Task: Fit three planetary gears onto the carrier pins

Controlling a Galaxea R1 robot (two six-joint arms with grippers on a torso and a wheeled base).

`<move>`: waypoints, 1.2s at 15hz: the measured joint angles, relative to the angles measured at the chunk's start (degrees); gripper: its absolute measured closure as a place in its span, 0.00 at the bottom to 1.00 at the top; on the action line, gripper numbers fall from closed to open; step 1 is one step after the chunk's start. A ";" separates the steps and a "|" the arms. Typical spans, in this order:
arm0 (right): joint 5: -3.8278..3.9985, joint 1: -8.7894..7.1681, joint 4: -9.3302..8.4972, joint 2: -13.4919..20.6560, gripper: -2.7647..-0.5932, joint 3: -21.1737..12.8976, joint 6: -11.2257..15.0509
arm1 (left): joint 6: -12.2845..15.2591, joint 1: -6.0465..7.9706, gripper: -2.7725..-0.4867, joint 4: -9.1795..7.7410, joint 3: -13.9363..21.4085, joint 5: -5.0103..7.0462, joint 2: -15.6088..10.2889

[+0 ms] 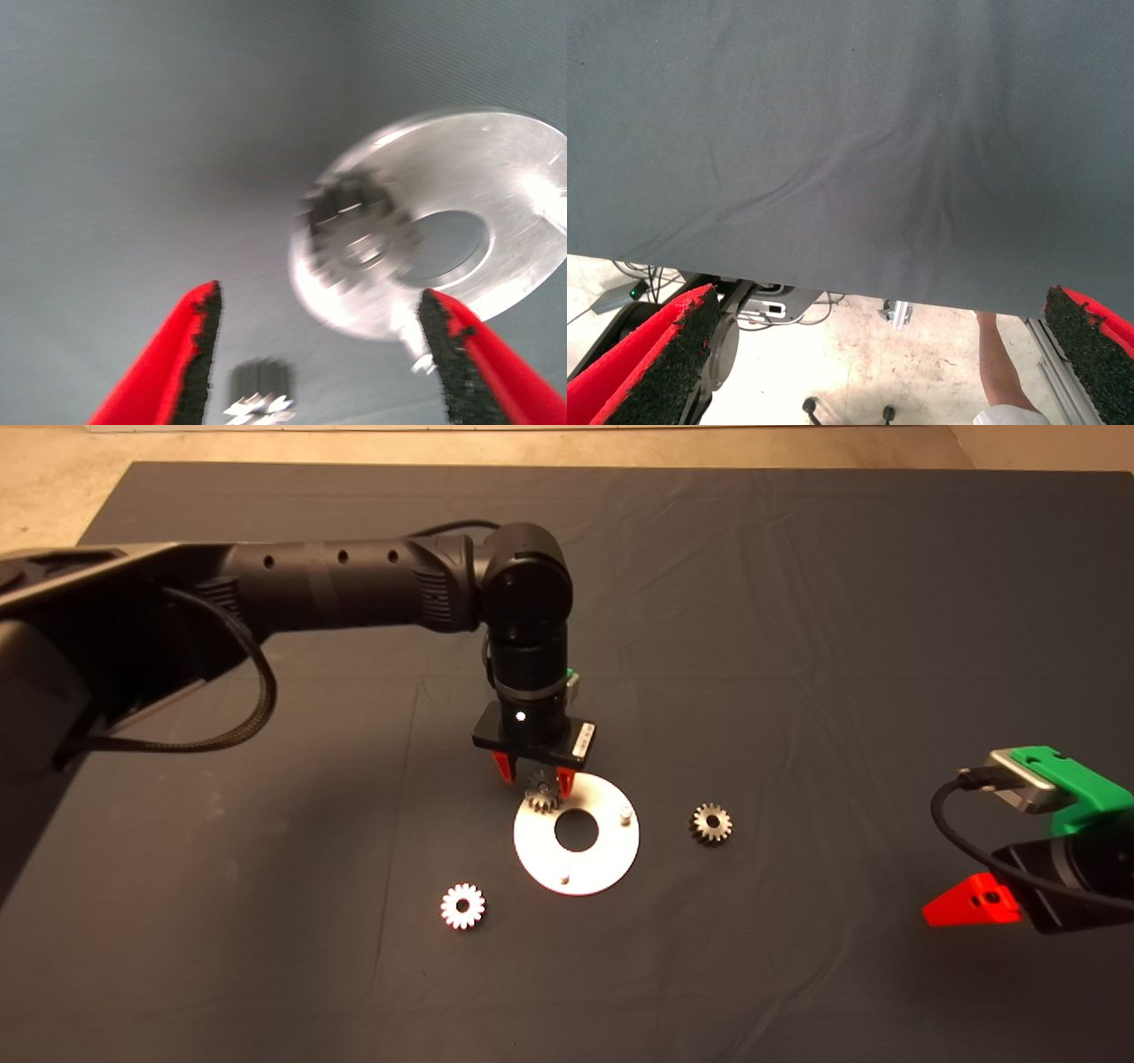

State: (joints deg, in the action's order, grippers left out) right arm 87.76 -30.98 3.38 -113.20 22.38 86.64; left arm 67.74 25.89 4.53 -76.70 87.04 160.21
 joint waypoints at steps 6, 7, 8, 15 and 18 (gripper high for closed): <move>0.00 0.00 0.00 -0.04 0.01 0.00 0.02 | 14.50 0.84 0.39 -0.21 16.01 0.02 -10.88; 0.00 0.00 0.00 -0.05 0.01 0.00 0.00 | 16.51 0.84 0.38 -0.21 17.87 0.05 -12.41; 0.02 0.00 0.00 -0.16 0.01 0.00 0.02 | 17.63 0.84 0.38 -0.21 19.49 0.06 -13.94; 0.00 0.00 0.00 -0.28 0.01 0.07 0.02 | 24.41 0.82 0.32 -0.18 24.72 -1.07 -16.41; -0.05 0.00 0.00 -0.28 0.01 0.07 0.02 | 29.20 -0.65 0.32 1.19 26.26 -1.46 -16.54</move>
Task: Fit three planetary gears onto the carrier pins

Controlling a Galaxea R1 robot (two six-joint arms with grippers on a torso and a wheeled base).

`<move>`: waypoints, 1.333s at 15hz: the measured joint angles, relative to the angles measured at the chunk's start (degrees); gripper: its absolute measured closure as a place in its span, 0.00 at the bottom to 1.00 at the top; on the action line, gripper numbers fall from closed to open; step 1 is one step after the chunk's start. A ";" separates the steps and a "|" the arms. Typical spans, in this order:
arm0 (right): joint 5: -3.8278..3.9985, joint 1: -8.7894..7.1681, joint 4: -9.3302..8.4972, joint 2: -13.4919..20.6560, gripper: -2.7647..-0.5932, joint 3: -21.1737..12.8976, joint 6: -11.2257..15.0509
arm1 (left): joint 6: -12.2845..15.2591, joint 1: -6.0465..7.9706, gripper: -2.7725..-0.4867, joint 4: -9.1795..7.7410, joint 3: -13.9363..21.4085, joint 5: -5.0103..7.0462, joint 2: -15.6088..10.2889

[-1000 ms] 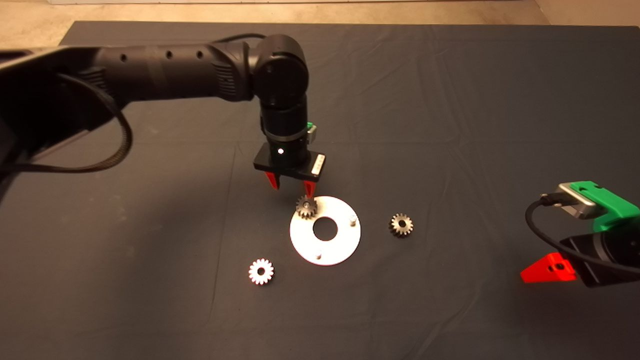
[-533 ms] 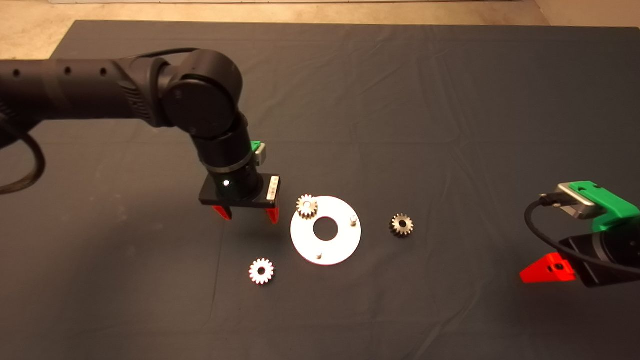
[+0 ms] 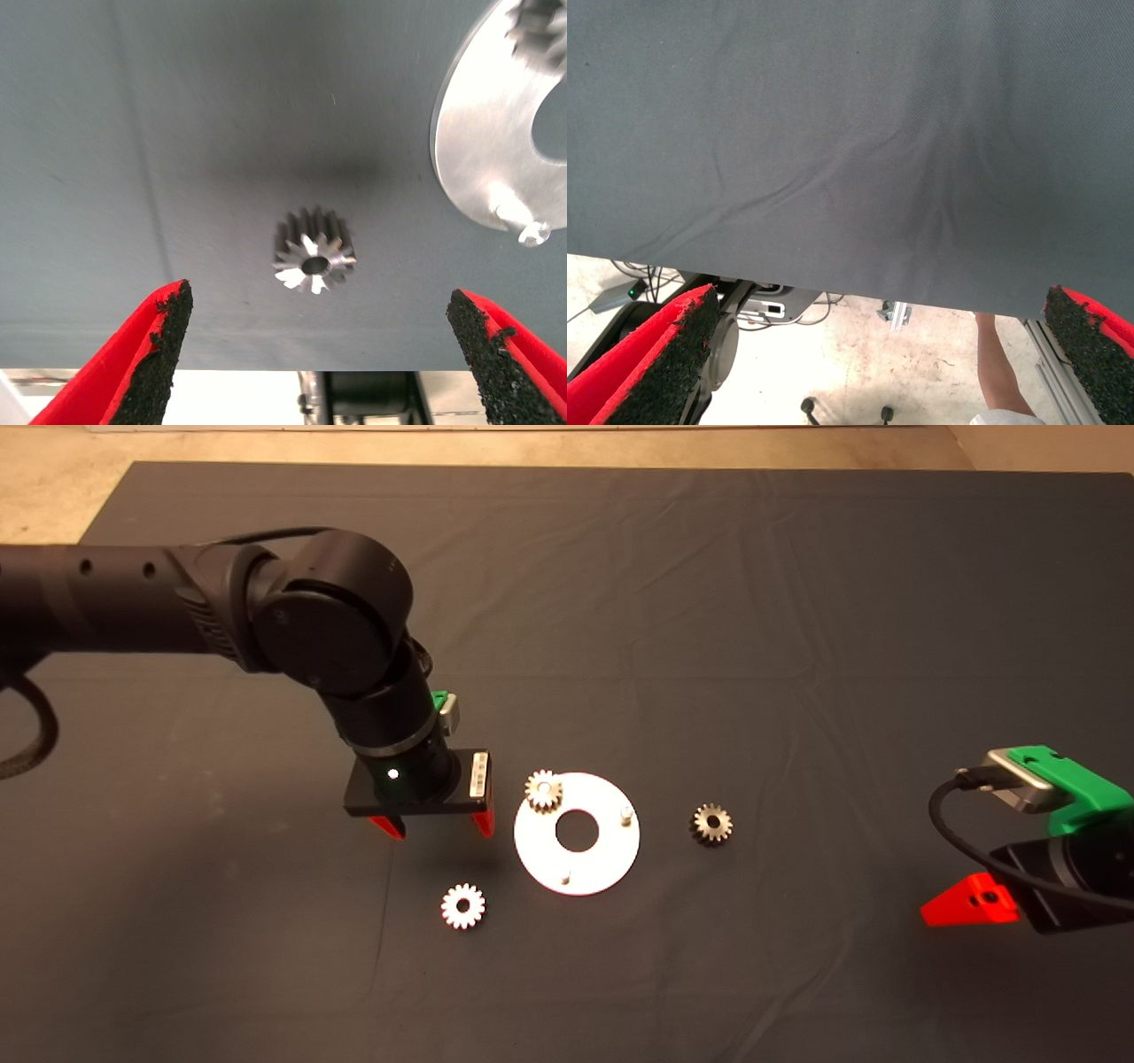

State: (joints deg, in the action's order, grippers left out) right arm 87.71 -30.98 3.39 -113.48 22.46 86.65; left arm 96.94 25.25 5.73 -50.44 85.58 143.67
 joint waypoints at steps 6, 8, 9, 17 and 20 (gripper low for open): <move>0.09 0.00 0.00 0.00 0.01 0.00 0.00 | 4.36 -4.59 0.32 4.66 5.11 -0.72 -1.36; -0.01 0.00 0.00 -0.02 0.01 0.00 0.00 | 4.74 -4.77 0.32 5.46 5.48 -0.68 -1.44; 0.00 0.00 0.00 -0.02 0.01 0.00 0.00 | 5.04 -4.80 0.32 6.41 5.50 -0.72 -1.39; 0.07 0.00 0.00 0.00 0.01 0.00 0.00 | 5.64 -9.00 0.32 10.50 5.72 -0.57 -1.39; 0.00 0.00 0.00 -0.05 0.01 0.00 0.00 | 5.64 -10.20 0.32 10.83 5.72 -0.68 -1.28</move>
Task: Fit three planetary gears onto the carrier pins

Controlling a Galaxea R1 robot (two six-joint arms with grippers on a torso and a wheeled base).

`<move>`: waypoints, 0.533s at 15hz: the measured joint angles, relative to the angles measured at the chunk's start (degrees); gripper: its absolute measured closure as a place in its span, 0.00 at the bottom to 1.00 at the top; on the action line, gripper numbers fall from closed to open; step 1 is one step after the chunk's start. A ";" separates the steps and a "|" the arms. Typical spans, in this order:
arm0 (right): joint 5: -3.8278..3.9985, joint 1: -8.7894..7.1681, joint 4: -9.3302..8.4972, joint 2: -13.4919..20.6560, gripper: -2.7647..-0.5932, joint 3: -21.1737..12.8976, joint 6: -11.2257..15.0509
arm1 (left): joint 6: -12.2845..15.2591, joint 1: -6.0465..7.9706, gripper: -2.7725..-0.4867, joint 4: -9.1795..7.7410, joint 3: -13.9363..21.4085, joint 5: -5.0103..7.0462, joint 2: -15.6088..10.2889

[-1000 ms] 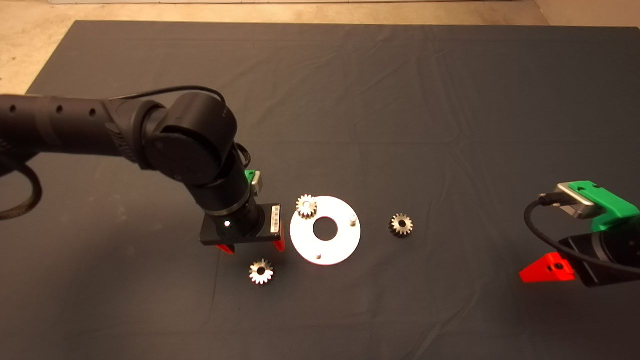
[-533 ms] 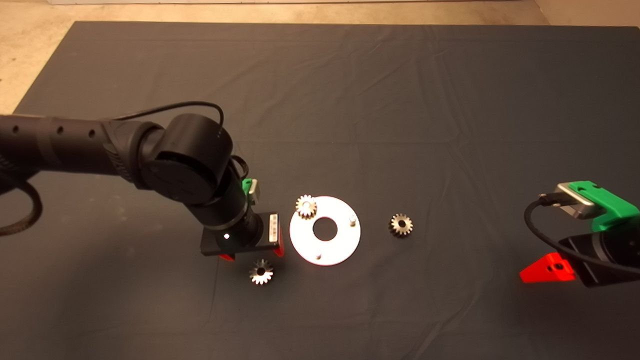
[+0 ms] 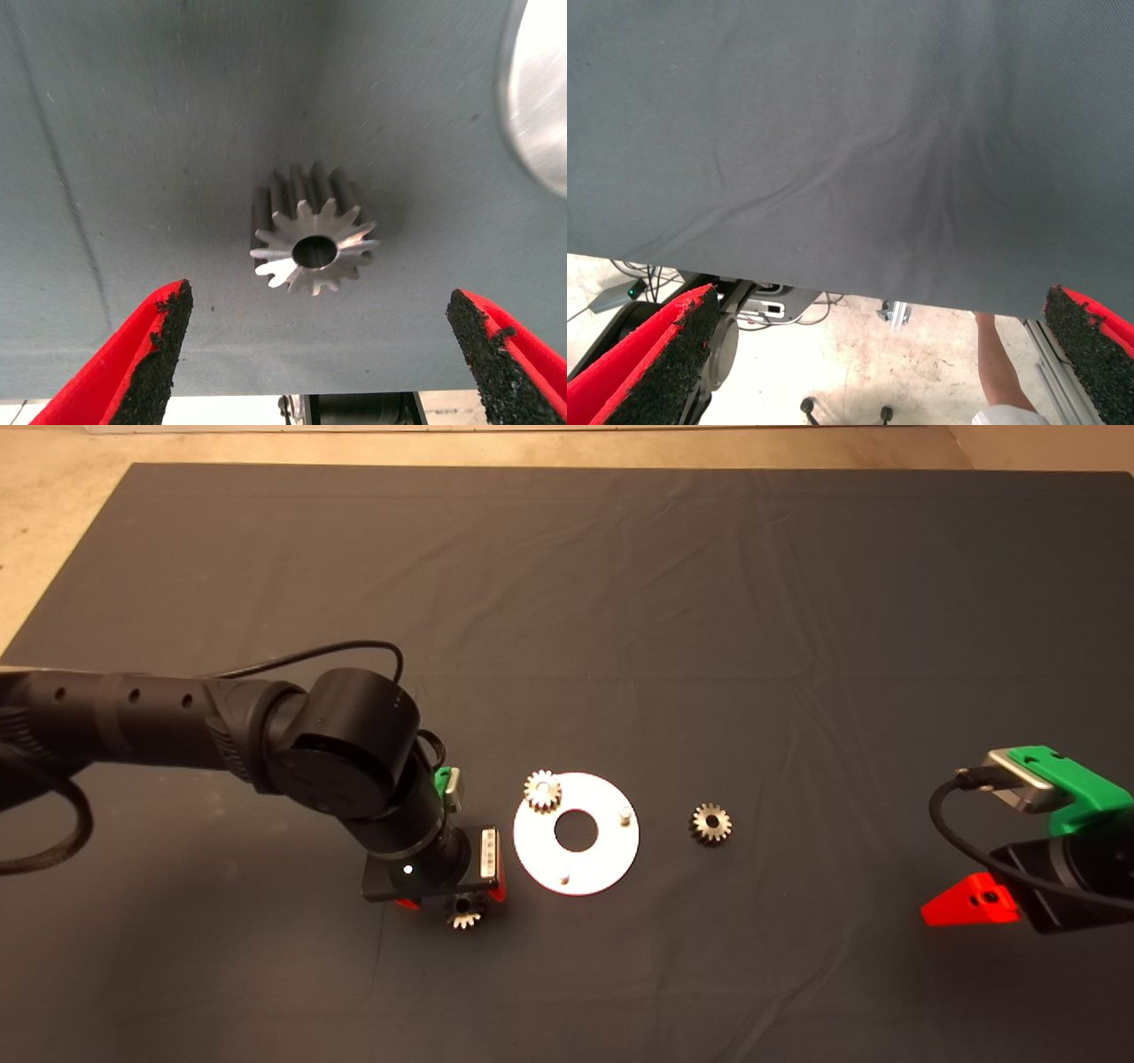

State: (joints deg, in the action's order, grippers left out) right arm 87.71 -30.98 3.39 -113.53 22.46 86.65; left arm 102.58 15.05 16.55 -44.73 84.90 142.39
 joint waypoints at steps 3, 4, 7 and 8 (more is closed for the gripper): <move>0.00 0.02 0.00 0.05 0.01 0.00 0.00 | -0.05 -1.29 0.32 1.21 0.00 -0.01 0.04; 0.10 0.01 0.00 0.05 0.01 0.00 0.00 | -0.07 -1.69 0.32 1.35 0.00 0.00 0.17; 0.00 0.00 0.00 0.02 0.01 0.00 0.00 | -0.20 -3.15 0.32 3.07 0.02 0.04 0.37; 0.00 0.00 0.00 0.02 0.01 0.00 0.00 | -0.18 -3.44 0.32 3.23 0.27 0.20 0.39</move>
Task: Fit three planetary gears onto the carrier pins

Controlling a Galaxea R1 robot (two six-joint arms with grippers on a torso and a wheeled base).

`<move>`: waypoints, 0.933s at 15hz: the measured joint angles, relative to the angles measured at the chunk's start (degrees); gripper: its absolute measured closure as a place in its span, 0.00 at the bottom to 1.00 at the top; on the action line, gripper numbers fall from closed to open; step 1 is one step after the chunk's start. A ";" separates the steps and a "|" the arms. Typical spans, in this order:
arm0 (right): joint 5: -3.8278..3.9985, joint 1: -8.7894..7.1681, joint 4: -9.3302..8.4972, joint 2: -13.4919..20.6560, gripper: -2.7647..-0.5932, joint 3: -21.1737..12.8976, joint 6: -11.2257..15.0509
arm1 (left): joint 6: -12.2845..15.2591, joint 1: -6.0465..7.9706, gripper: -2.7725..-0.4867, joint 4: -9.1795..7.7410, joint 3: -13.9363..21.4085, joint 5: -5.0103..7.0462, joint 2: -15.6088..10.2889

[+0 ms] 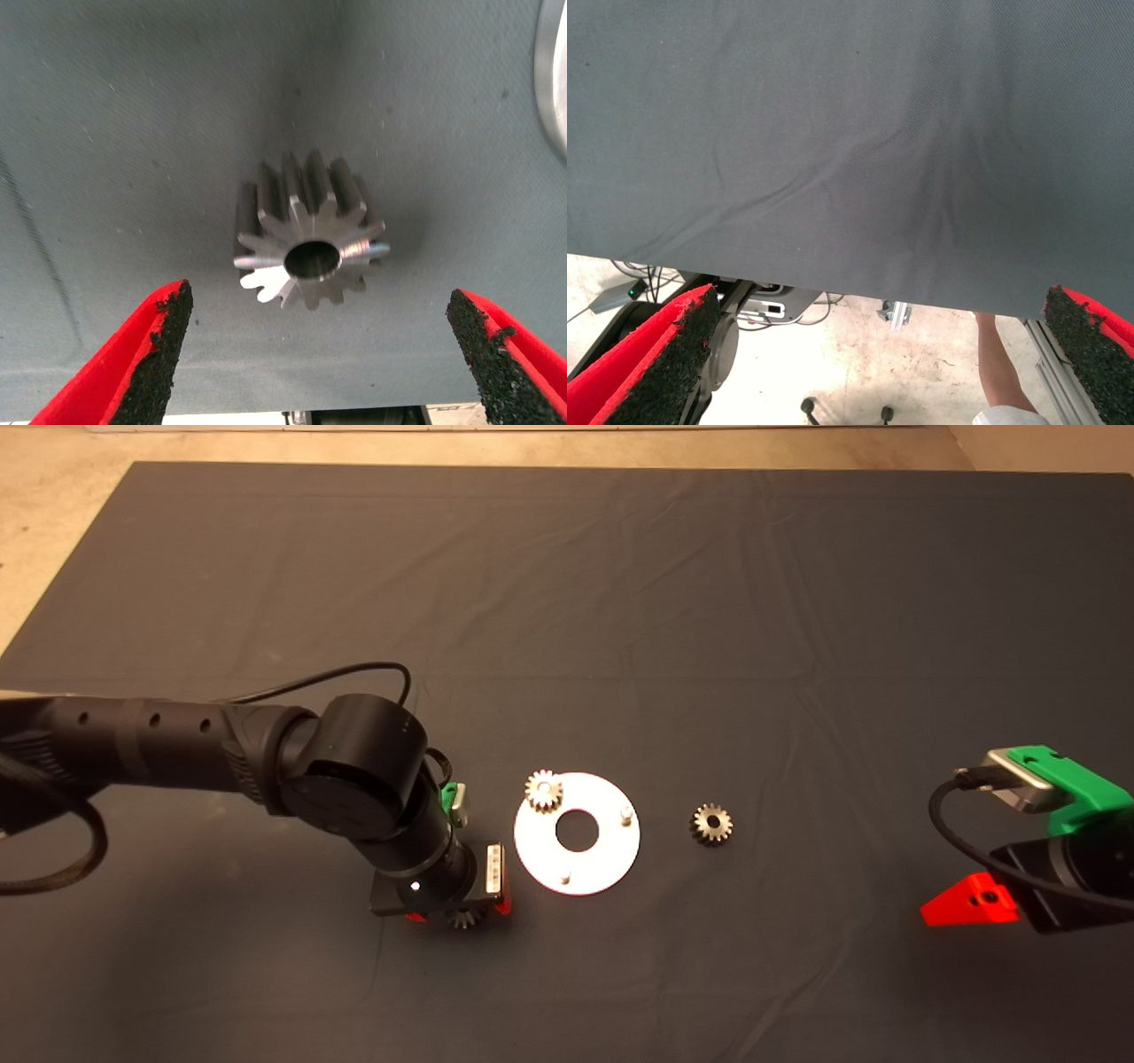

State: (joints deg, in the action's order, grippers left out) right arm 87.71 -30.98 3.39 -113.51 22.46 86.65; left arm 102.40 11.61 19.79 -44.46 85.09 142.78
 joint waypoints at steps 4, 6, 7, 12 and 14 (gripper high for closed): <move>0.02 0.00 0.00 0.00 0.01 0.00 0.00 | 0.00 0.00 0.32 0.71 0.63 1.64 0.25; 0.00 0.00 0.00 0.00 0.01 0.00 0.00 | 0.00 -0.01 0.32 1.10 0.63 1.99 0.26; 0.02 0.01 0.00 0.00 0.01 0.00 0.00 | 0.00 -0.04 0.32 1.13 0.63 1.99 0.26; 0.02 0.02 0.00 0.00 0.01 0.00 0.00 | -0.39 -1.38 0.32 2.17 0.56 2.15 1.24; 0.00 0.00 0.00 0.00 0.01 0.00 0.00 | -1.13 -1.44 0.32 2.40 0.28 2.15 2.38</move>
State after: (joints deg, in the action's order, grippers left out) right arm 87.71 -30.98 3.39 -113.51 22.46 86.65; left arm 101.27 10.16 22.19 -44.18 87.24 145.16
